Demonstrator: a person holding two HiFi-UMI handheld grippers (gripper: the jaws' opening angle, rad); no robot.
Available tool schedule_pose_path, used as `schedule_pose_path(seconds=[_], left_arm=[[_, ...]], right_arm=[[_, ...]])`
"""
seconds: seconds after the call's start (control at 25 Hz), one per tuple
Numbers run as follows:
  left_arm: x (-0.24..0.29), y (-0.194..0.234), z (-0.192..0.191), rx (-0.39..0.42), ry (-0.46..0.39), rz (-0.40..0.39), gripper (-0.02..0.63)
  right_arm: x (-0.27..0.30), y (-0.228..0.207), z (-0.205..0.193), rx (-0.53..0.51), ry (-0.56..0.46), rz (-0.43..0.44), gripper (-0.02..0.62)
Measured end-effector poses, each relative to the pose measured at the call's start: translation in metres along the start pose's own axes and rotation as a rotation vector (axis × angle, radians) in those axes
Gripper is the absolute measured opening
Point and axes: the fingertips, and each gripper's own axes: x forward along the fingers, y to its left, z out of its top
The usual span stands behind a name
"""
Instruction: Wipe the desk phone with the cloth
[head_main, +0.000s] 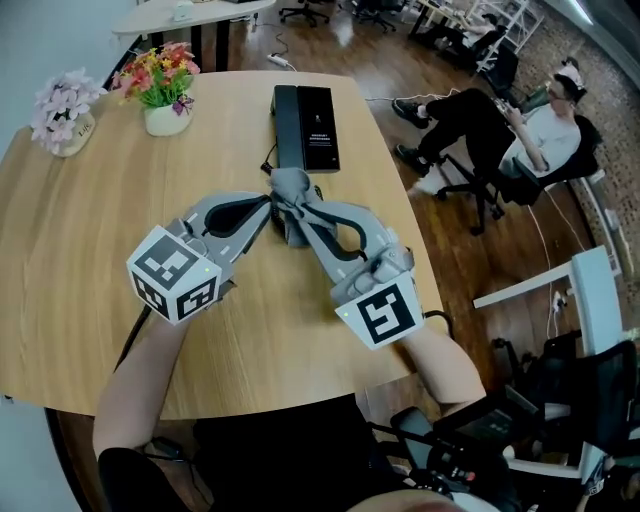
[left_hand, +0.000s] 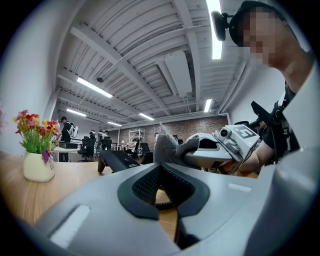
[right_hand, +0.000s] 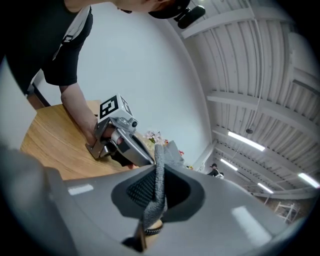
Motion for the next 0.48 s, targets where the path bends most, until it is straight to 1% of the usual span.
schedule_pose_path(seconds=[0.08, 0.48], left_arm=[[0.0001, -0.0015, 0.0004, 0.000, -0.006, -0.002, 0.003], [0.0012, -0.0009, 0.0035, -0.007, -0.003, 0.002, 0.003]], right_arm=[[-0.0004, 0.0005, 0.0022, -0.008, -0.010, 0.011, 0.018], [-0.0003, -0.0011, 0.0022, 0.026, -0.029, 0.014, 0.020]])
